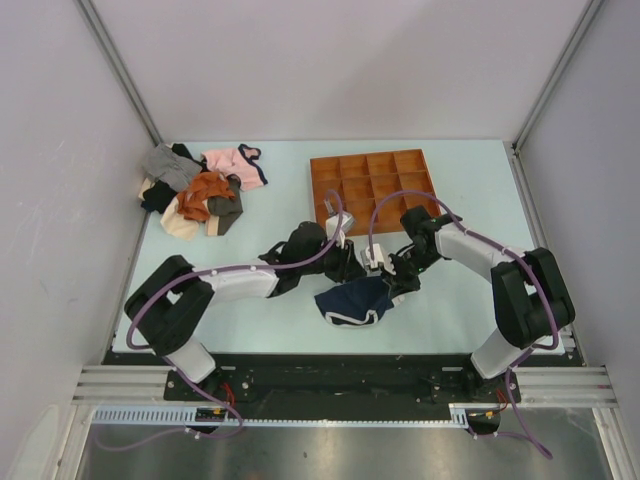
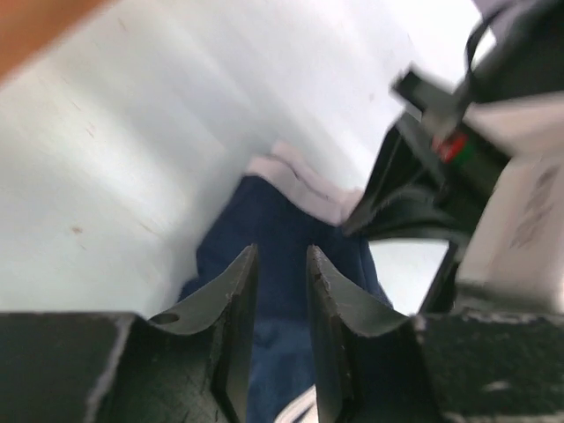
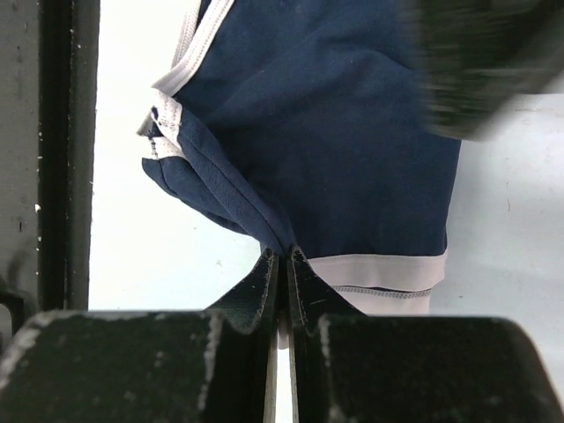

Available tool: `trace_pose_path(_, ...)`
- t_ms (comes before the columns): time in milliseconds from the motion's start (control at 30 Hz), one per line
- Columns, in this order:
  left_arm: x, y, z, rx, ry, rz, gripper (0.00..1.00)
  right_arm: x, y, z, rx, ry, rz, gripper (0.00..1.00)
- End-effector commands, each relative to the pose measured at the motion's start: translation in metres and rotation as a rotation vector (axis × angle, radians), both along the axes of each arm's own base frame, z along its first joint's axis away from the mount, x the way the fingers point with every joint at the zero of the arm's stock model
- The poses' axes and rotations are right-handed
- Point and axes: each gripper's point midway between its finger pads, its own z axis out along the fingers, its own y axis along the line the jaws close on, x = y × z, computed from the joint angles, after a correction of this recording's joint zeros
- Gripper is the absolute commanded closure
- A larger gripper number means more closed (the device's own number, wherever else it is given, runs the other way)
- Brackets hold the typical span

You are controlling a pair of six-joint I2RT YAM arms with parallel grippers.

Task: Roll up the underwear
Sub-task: Fold the underwear at the center of the board.

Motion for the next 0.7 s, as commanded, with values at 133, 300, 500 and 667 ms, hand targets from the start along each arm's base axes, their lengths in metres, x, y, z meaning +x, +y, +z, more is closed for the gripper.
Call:
trace_pose_path(133,-0.047,-0.006,-0.041,0.003,0.11,-0.162,0.71,0.005,0.005,0.012,0.035,0.014,-0.023,1.0)
trace_pose_path(300,-0.063,-0.009,-0.066,0.046,0.159,-0.197,0.72,0.006,0.006,0.012,0.046,0.034,-0.04,1.0)
trace_pose_path(500,-0.076,0.009,-0.108,0.159,0.231,-0.198,0.73,0.022,0.011,0.012,0.049,0.052,-0.138,1.0)
trace_pose_path(667,-0.085,0.026,-0.115,0.192,0.241,-0.182,0.69,0.039,0.013,0.008,0.044,0.086,-0.222,1.0)
